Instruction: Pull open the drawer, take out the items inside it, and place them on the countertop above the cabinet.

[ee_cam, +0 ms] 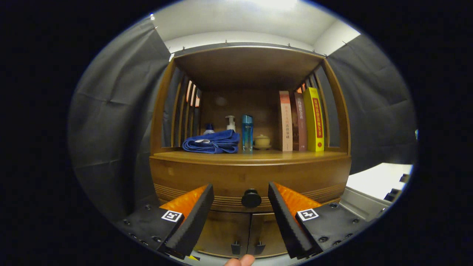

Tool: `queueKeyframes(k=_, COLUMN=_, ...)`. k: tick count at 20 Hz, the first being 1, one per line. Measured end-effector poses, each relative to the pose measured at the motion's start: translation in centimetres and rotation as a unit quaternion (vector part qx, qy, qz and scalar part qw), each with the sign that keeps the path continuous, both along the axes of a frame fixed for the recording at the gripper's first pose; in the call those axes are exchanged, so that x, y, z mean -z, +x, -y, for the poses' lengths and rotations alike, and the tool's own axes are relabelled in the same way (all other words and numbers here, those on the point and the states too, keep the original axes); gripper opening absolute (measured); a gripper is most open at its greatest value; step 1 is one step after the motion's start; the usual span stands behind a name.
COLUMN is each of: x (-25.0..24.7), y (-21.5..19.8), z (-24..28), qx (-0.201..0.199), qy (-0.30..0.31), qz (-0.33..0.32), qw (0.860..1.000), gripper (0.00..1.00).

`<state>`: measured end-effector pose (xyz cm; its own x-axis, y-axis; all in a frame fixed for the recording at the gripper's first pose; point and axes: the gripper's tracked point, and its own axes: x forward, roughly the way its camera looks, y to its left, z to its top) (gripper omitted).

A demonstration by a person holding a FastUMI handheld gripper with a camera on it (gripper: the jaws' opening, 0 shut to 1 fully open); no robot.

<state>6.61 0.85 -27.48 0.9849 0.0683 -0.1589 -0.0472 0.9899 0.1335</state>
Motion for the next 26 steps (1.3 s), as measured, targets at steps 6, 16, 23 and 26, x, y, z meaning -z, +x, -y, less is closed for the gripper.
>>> queueKeyframes(k=6, x=3.5, y=2.3, z=-0.4, qx=-0.005, qy=-0.004, qz=-0.027, qw=1.0, gripper=0.98)
queueKeyframes(k=16, x=6.1, y=5.5, z=-0.7, qx=-0.011, qy=0.005, qz=-0.051, qw=0.999, gripper=0.97)
queueKeyframes(k=23, x=6.1, y=6.3, z=-1.6, qx=-0.012, qy=-0.022, qz=-0.046, qw=0.999, gripper=1.0)
queueKeyframes(k=26, x=6.1, y=6.8, z=-0.3, qx=0.003, qy=-0.017, qz=-0.047, qw=0.999, gripper=0.84)
